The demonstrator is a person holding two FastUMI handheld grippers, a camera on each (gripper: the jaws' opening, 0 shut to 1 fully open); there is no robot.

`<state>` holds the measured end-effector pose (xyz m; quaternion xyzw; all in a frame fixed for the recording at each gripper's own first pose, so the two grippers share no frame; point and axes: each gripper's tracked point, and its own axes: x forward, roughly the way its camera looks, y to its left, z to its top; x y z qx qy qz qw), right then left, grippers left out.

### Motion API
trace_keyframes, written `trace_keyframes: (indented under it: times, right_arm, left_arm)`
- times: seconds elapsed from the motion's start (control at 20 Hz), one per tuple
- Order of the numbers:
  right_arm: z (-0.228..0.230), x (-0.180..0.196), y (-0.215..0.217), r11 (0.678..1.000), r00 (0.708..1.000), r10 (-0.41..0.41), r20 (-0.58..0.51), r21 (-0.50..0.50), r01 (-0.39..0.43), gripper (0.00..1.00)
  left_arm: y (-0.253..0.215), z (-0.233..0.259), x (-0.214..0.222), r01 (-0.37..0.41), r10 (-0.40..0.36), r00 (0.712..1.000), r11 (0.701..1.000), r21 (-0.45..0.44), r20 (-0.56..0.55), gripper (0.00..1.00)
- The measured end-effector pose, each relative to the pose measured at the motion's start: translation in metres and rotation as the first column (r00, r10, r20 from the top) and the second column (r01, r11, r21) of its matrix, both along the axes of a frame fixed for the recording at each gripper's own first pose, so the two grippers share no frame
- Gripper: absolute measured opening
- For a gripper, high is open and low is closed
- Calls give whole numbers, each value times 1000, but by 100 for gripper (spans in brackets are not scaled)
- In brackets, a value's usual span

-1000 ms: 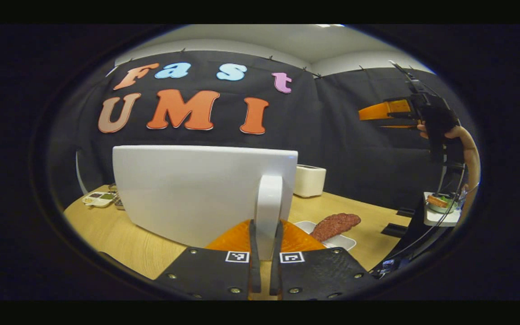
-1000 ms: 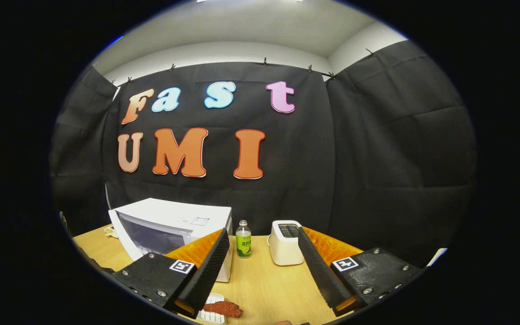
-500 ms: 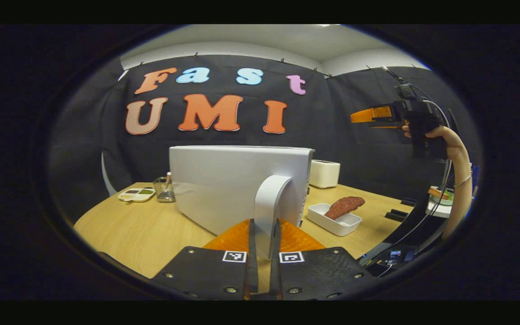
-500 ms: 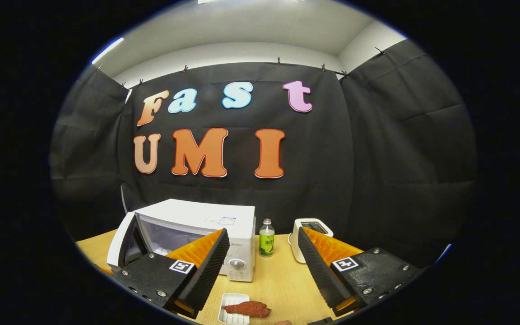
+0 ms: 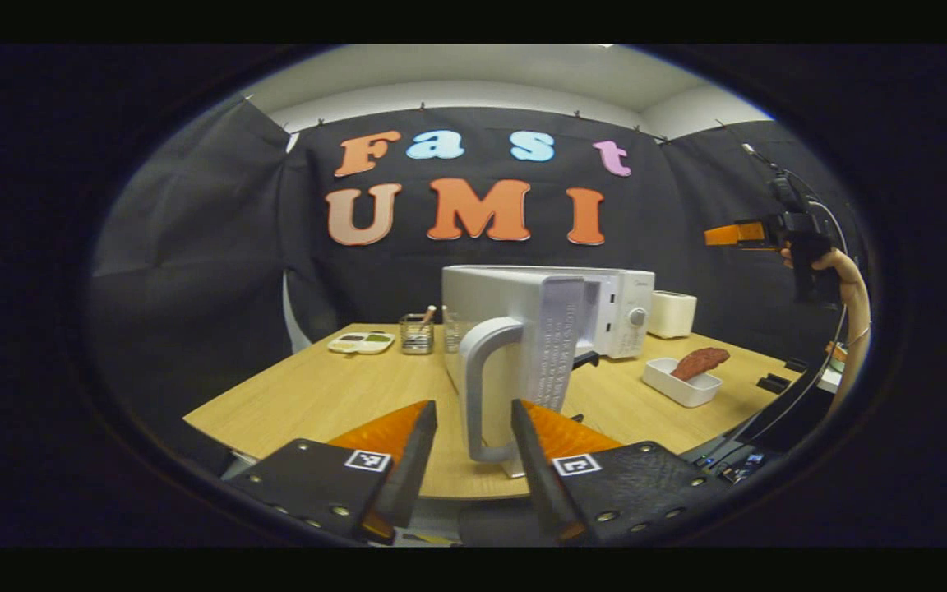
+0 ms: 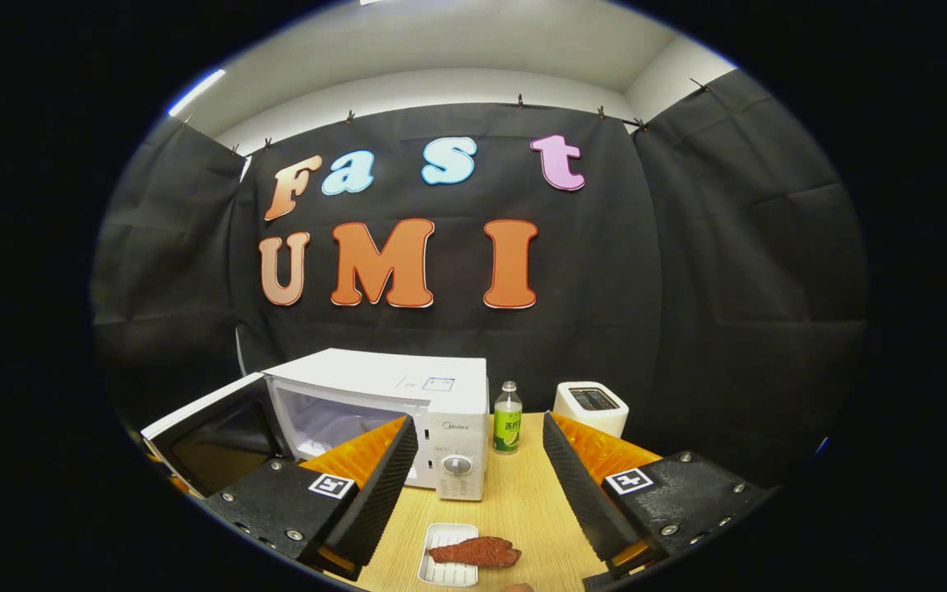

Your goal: Open the microwave oven with the left hand, put the food in, and close the microwave oven.

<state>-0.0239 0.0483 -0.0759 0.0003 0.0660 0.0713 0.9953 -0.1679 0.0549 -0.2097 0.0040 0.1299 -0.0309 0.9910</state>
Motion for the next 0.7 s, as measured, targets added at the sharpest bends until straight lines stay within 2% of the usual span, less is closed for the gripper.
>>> trace_keyframes:
  times: [0.05, 0.15, 0.35, 0.65, 0.7]
  right_arm:
    - [-1, -1, 1, 1000, 1000, -1, 2, -1, 1, 95]
    - [-8, -5, 0, 1000, 1000, -8, 3, 8, 7, 95]
    - [-27, -9, -6, 994, 999, -38, -12, 98, 39, 95]
    - [-80, -15, -22, 962, 991, -90, -103, 248, 114, 95]
    - [-91, -16, -22, 955, 988, -94, -121, 271, 124, 100]
  left_arm:
    - [6, 2, -4, -12, 12, 1000, 1000, -17, 1, 77]
    - [20, 3, -9, -47, 47, 999, 999, -26, 1, 87]
    - [54, 11, -16, -127, 127, 991, 992, -12, 31, 88]
    - [97, 18, -12, -198, 198, 979, 980, -12, 57, 88]
    - [102, 17, -11, -207, 208, 976, 978, -18, 59, 88]
